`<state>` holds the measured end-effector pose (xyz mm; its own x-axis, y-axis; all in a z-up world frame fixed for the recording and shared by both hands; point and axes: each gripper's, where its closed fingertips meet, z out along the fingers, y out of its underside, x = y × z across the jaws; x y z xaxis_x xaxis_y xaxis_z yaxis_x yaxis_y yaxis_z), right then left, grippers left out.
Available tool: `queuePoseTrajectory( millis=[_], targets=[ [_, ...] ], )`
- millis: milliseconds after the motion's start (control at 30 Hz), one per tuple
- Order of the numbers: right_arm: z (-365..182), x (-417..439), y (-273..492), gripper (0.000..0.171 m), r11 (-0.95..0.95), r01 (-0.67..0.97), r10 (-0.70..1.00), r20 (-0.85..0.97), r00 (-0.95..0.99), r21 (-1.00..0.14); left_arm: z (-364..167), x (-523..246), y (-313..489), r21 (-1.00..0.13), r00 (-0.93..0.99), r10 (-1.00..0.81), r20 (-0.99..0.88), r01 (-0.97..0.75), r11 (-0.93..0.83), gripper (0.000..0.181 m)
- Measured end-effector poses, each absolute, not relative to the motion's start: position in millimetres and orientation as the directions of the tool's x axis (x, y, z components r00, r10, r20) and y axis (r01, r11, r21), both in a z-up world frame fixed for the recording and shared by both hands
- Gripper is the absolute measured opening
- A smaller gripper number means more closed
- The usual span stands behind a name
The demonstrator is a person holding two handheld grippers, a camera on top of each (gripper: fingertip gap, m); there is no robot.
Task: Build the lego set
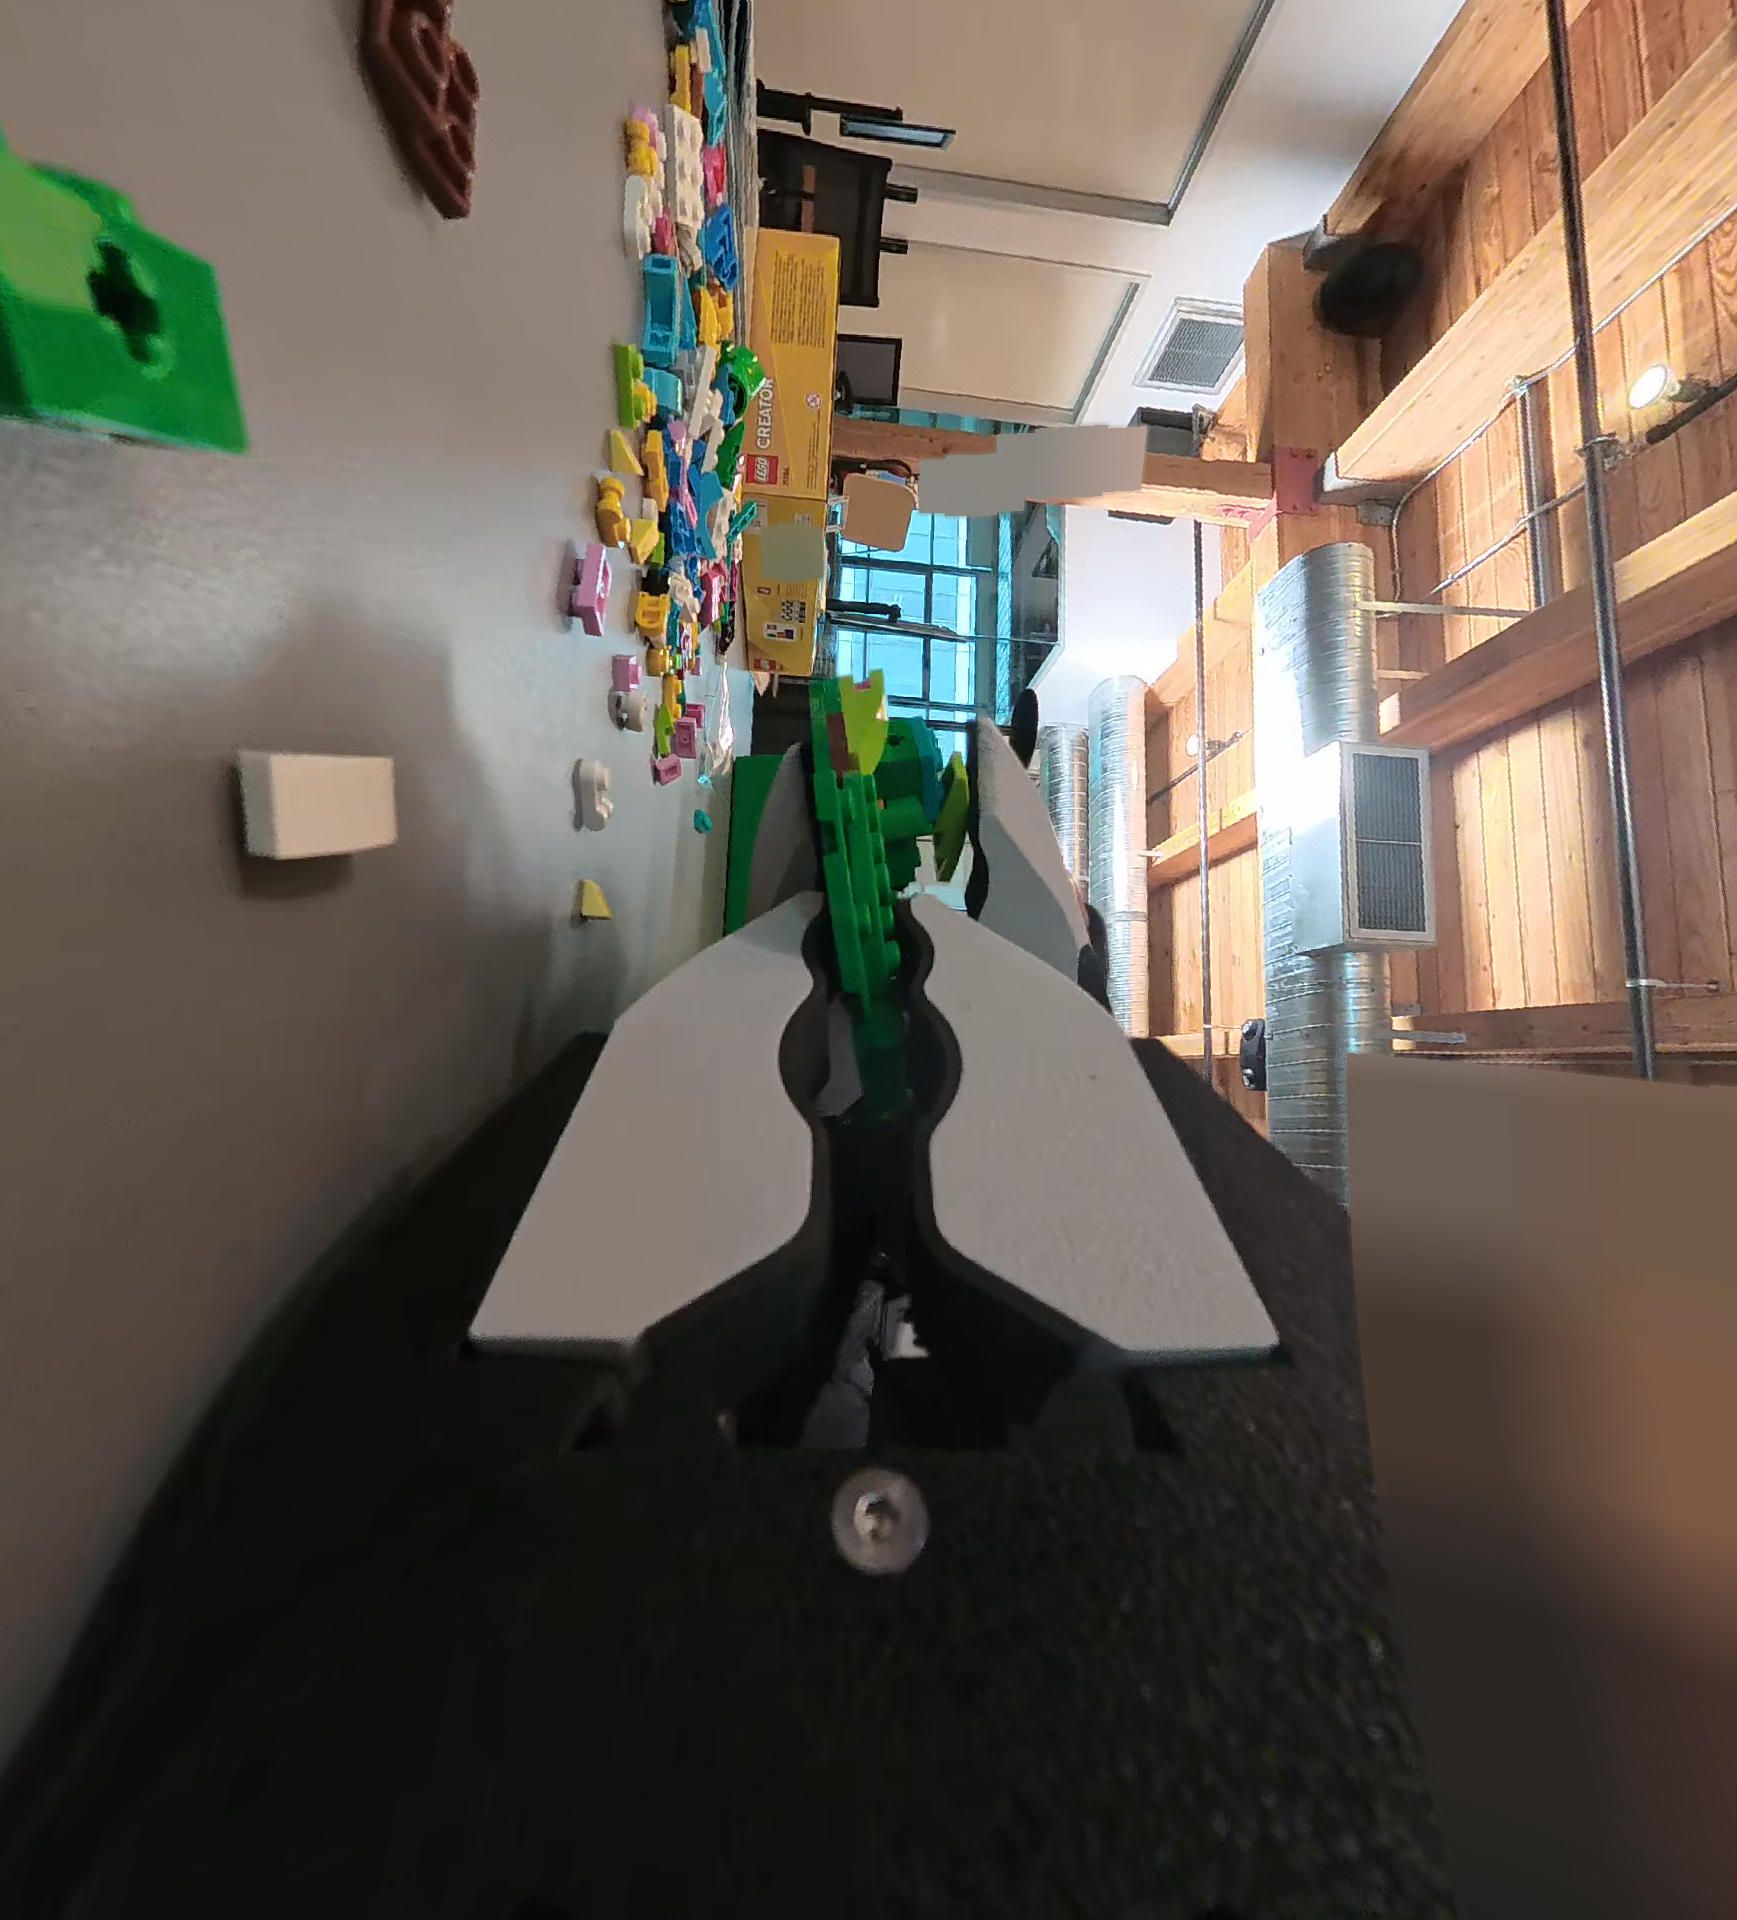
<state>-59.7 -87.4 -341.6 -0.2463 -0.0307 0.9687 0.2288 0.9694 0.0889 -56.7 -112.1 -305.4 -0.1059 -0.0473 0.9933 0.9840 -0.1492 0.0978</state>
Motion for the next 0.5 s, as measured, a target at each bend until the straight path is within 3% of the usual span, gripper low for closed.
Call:
queuePoseTrajectory(
  millis=[300, 500],
  targets=[
    [-347, -58, -85, 0.034, 0.943, 0.322, 0.004, 0.967, -0.254, 0.081, -308, -58, -112, 0.071, -0.078, -0.047, 0.996, 0.988, -0.14, 0.01],
    [-334, -56, -83, 0.033, 0.965, 0.254, -0.02, 0.985, -0.17, 0.063, -302, -53, -110, 0.059, -0.076, -0.091, 0.993, 0.982, -0.18, 0.01]
  ],
)
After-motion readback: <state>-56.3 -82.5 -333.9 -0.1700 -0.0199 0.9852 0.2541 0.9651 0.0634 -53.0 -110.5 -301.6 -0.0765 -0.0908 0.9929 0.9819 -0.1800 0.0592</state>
